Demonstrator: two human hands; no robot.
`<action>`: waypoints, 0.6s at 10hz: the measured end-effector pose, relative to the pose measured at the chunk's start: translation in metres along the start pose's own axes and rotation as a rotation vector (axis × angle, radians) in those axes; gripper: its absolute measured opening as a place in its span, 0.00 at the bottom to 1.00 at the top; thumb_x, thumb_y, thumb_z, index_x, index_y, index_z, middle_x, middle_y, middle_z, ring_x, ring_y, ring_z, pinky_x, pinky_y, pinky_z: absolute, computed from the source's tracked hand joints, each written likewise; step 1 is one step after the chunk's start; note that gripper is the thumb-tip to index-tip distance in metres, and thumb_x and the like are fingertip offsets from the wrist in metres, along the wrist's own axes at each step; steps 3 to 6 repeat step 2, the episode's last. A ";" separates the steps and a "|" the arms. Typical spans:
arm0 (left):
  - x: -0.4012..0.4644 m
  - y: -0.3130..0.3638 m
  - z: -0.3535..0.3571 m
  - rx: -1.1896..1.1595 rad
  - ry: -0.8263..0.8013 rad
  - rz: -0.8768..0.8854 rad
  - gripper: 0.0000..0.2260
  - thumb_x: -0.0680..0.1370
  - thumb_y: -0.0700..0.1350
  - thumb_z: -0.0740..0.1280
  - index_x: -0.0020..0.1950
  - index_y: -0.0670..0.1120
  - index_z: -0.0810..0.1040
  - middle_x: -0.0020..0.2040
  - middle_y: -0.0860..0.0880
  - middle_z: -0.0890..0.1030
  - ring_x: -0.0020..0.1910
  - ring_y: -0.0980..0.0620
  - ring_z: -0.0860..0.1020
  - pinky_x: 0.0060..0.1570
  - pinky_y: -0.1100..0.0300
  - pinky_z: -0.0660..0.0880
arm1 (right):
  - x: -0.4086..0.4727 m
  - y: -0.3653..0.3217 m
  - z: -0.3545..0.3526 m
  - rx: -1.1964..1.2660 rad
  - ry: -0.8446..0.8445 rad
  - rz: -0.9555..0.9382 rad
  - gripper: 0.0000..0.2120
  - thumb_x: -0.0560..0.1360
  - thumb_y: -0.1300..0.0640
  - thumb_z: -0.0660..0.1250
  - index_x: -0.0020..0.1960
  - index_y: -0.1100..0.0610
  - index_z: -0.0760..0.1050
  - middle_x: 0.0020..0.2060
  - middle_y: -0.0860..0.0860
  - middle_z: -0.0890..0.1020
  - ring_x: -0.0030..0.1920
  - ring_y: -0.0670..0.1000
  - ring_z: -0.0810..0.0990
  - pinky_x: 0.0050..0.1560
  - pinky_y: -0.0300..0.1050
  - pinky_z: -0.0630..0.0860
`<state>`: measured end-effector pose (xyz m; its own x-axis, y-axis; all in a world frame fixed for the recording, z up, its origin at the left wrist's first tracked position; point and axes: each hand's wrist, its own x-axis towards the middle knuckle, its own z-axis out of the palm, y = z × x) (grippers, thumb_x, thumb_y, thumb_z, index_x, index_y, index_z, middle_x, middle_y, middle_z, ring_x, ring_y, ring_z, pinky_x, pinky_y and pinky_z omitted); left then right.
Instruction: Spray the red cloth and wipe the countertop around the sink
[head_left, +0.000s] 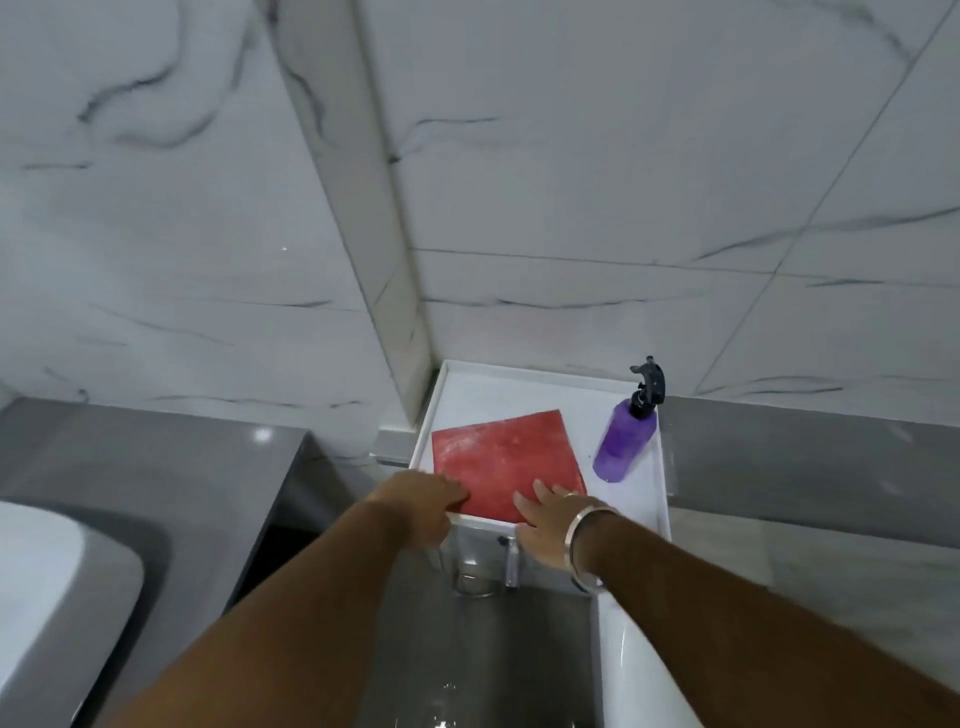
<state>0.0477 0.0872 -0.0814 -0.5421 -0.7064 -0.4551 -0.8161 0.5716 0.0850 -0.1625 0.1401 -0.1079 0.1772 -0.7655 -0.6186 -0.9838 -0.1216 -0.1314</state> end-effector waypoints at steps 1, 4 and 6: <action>0.004 -0.008 0.009 0.143 -0.045 0.070 0.22 0.80 0.48 0.59 0.74 0.51 0.70 0.72 0.49 0.74 0.68 0.46 0.72 0.70 0.50 0.65 | 0.008 -0.003 0.008 0.074 0.023 0.034 0.30 0.80 0.43 0.46 0.80 0.50 0.51 0.82 0.56 0.50 0.80 0.60 0.53 0.77 0.59 0.57; 0.011 -0.010 -0.020 0.305 0.126 0.048 0.22 0.79 0.51 0.60 0.73 0.52 0.70 0.69 0.48 0.75 0.69 0.46 0.71 0.71 0.47 0.63 | 0.003 -0.021 -0.029 0.151 0.230 0.063 0.30 0.79 0.51 0.54 0.80 0.53 0.52 0.81 0.57 0.52 0.79 0.60 0.55 0.75 0.57 0.60; 0.011 -0.010 -0.020 0.305 0.126 0.048 0.22 0.79 0.51 0.60 0.73 0.52 0.70 0.69 0.48 0.75 0.69 0.46 0.71 0.71 0.47 0.63 | 0.003 -0.021 -0.029 0.151 0.230 0.063 0.30 0.79 0.51 0.54 0.80 0.53 0.52 0.81 0.57 0.52 0.79 0.60 0.55 0.75 0.57 0.60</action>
